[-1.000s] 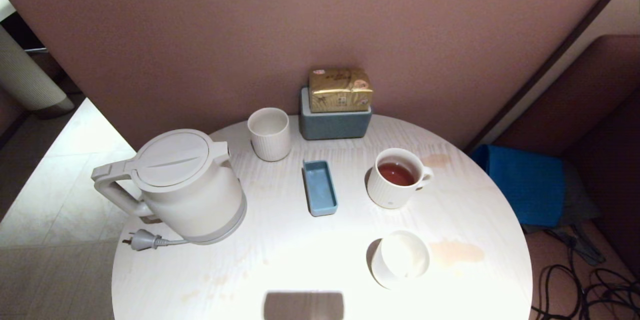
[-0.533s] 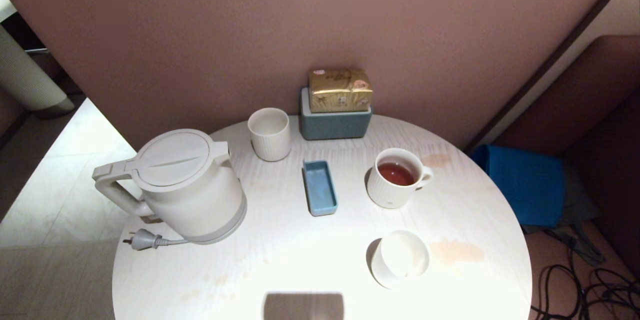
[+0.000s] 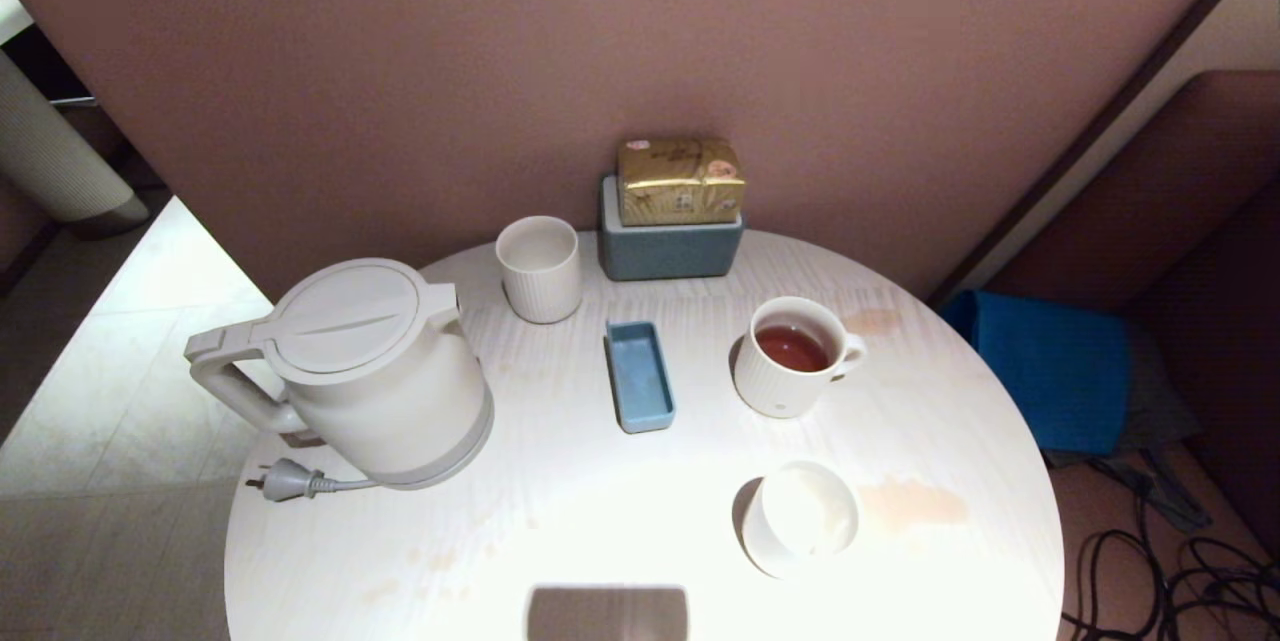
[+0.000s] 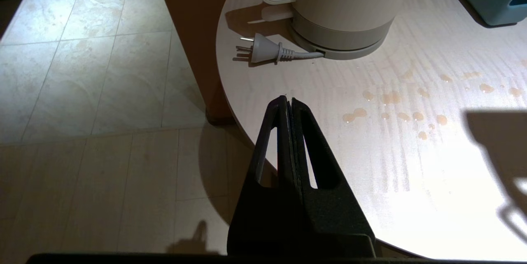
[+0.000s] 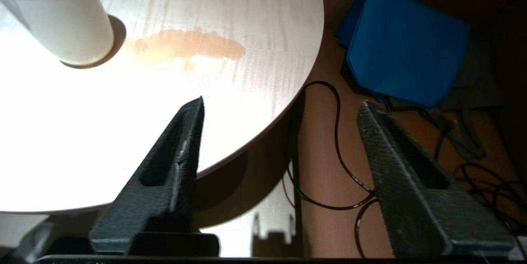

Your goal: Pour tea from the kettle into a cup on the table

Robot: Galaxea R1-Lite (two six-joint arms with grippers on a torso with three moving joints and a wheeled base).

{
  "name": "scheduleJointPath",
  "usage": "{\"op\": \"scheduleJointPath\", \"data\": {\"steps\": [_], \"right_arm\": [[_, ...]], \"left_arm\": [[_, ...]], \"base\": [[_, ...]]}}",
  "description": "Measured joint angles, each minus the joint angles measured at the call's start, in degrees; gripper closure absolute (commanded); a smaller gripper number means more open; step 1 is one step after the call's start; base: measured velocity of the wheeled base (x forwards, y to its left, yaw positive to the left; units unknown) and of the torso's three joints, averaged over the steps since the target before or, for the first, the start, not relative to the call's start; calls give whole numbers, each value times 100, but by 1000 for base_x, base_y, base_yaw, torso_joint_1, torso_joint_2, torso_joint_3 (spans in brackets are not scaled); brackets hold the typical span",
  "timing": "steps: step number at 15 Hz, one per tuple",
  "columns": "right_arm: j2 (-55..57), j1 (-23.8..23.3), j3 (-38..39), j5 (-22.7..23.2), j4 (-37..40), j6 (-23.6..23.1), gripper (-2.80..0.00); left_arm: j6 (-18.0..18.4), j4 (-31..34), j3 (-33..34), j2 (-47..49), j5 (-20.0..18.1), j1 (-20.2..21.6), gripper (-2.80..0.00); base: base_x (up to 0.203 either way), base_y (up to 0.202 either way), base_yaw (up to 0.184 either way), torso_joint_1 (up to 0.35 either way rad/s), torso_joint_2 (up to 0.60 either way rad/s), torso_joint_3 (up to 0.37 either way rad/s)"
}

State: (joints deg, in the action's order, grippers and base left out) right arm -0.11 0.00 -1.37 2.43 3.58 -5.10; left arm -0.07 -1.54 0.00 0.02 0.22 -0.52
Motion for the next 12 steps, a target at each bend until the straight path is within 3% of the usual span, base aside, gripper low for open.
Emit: {"op": "scheduleJointPath", "data": {"steps": [12], "right_arm": [[0, 0, 22, -19, -36, 89, -280]], "left_arm": [[0, -2, 0, 0, 5, 0, 0]], "base": [[0, 0, 0, 0, 0, 0]]}}
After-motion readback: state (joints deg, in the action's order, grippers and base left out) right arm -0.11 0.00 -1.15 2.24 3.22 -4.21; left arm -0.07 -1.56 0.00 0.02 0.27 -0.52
